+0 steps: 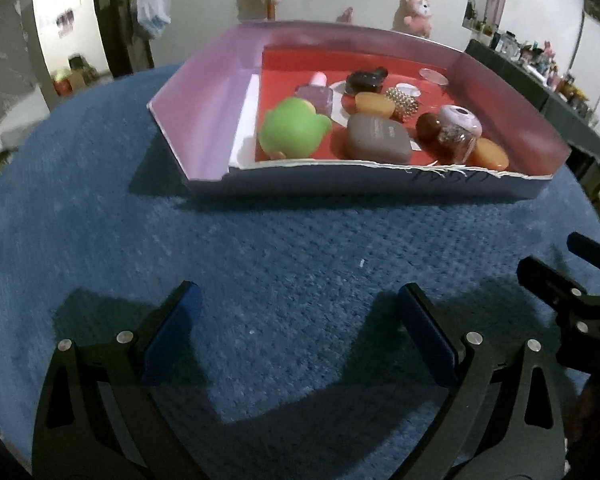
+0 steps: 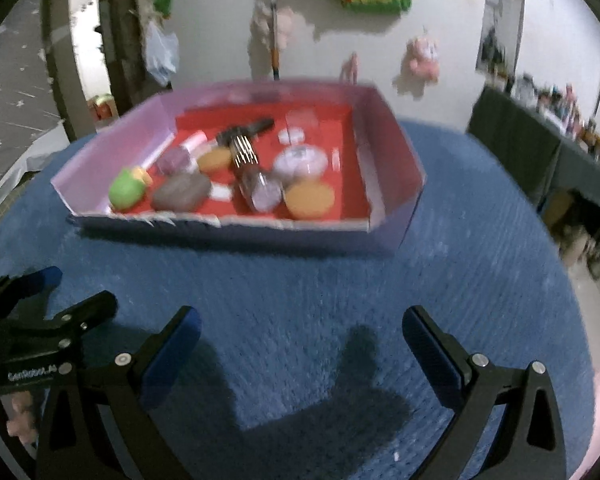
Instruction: Organize rigid objects
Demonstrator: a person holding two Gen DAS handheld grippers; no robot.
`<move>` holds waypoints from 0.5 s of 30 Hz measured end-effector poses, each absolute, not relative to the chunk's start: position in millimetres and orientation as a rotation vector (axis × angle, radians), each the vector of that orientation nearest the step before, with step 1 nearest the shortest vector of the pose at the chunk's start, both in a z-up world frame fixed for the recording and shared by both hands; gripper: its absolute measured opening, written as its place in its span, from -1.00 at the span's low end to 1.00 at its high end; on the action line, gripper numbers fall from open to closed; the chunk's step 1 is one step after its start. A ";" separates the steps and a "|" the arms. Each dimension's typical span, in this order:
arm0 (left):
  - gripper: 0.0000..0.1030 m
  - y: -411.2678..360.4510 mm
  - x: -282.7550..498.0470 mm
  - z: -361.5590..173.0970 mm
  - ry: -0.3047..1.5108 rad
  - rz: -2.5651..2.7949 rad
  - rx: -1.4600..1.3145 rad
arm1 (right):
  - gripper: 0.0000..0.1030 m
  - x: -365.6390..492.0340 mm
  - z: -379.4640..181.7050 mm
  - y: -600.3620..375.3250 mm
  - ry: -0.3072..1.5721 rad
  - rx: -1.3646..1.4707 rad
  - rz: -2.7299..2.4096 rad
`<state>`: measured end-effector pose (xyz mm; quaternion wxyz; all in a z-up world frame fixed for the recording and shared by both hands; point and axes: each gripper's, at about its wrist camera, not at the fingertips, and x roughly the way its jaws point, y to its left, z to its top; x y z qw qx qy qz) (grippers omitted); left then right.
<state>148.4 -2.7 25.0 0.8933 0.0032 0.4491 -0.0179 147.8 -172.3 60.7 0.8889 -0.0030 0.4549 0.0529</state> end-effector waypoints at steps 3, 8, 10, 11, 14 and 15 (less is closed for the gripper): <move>0.94 -2.2 148.5 24.6 0.935 -0.023 0.003 | 1.00 151.0 51.1 -173.4 0.990 -0.010 0.076; 1.00 -2.1 149.4 23.7 0.935 -0.016 0.003 | 1.00 152.3 48.4 -173.7 1.007 -0.018 0.058; 1.00 -2.8 150.9 23.8 0.935 -0.015 0.006 | 1.00 152.5 48.4 -174.3 1.008 -0.014 0.059; 1.00 -2.9 151.2 23.9 0.935 -0.015 0.006 | 1.00 153.3 48.2 -174.6 1.009 -0.015 0.059; 1.00 -1.7 153.1 24.1 0.936 -0.018 0.007 | 1.00 153.8 49.4 -174.8 1.010 -0.013 0.058; 1.00 -1.7 153.7 24.2 0.936 -0.019 0.007 | 1.00 153.8 49.5 -175.6 1.010 -0.011 0.055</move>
